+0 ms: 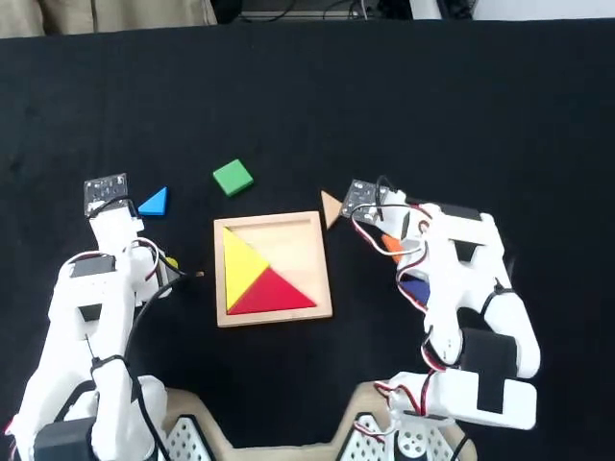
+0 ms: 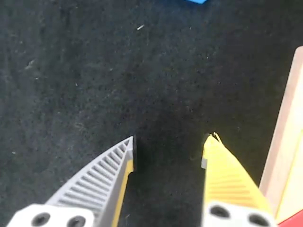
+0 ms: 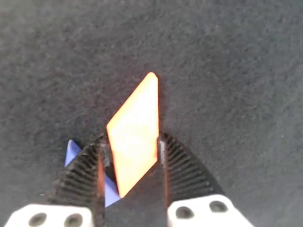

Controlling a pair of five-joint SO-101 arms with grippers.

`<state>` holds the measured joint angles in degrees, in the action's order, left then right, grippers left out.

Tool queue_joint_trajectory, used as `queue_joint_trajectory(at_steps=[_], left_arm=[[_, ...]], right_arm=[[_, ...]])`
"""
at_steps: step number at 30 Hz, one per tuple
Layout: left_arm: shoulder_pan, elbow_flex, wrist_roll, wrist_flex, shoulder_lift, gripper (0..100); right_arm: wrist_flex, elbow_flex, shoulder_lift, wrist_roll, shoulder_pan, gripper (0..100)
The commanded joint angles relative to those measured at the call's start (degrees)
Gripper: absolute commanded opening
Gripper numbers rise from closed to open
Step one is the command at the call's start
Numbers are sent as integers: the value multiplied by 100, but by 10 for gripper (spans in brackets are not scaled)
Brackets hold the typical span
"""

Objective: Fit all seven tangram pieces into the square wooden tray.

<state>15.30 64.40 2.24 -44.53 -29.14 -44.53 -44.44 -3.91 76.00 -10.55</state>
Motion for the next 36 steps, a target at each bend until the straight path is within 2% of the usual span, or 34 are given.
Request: queue_joint_trajectory(at_steps=[1,3,6,10,14,19,21,25,29,34,36], left_arm=[[31,-31,53,88,-97,234],[31,-31,53,88,-97,234],[31,-31,53,88,-97,234],[31,-31,53,88,-97,234],[31,-31,53,79,-97,234],[31,-31,53,53,-97,234],[31,-22,53,44,-97,234],[22,-22,53,35,-97,234],[22,-13,53,35,-97,234],[-101,92,62,79,-141,234],[-224,101,62,79,-141,234]], right_arm=[[53,277,-40,53,35,11],[-79,338,-40,44,44,11],[-1116,875,-40,-211,62,11],[-2585,1868,-40,-1248,281,11],[-3464,2255,-40,-2338,721,11],[-4000,2220,48,-2804,1301,11],[-3895,2185,207,-3068,1433,11],[-2796,2369,796,-4431,1442,11],[-2075,2695,1560,-5099,1451,11],[-2163,3284,2088,-5714,1371,26],[-2400,3345,2070,-5714,1389,99]])
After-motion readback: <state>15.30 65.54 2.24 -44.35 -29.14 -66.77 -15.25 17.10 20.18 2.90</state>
